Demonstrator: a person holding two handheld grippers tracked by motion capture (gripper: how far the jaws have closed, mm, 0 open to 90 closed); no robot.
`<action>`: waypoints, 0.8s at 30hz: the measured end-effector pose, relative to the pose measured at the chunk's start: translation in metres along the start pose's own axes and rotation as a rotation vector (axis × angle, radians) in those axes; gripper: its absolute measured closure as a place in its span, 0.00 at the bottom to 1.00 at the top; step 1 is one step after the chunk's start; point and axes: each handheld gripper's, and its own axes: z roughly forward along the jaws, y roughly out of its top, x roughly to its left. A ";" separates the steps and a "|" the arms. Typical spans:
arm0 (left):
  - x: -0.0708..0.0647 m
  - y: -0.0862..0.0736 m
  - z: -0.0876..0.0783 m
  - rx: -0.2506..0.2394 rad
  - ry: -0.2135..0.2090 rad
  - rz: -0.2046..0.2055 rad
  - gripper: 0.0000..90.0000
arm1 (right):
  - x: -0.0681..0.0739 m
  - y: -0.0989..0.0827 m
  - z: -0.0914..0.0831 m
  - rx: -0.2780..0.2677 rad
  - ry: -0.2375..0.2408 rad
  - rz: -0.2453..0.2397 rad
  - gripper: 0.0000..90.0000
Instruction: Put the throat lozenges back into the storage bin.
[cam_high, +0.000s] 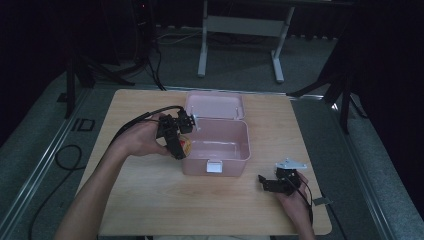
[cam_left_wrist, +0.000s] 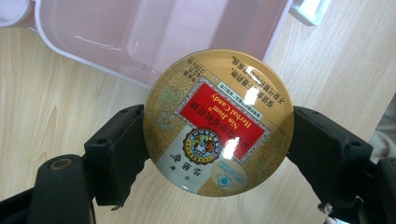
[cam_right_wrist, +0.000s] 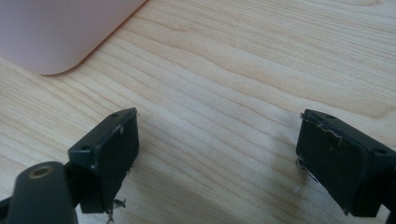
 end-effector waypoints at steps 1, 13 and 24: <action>0.001 0.001 0.000 -0.007 -0.007 -0.003 0.24 | 0.000 0.000 0.000 0.000 0.000 0.000 0.14; 0.003 0.009 0.002 -0.009 -0.007 -0.016 0.24 | 0.000 0.000 0.000 0.000 0.000 0.001 0.14; 0.003 0.019 0.007 -0.008 -0.025 -0.018 0.24 | 0.000 0.000 0.000 -0.001 0.000 -0.001 0.14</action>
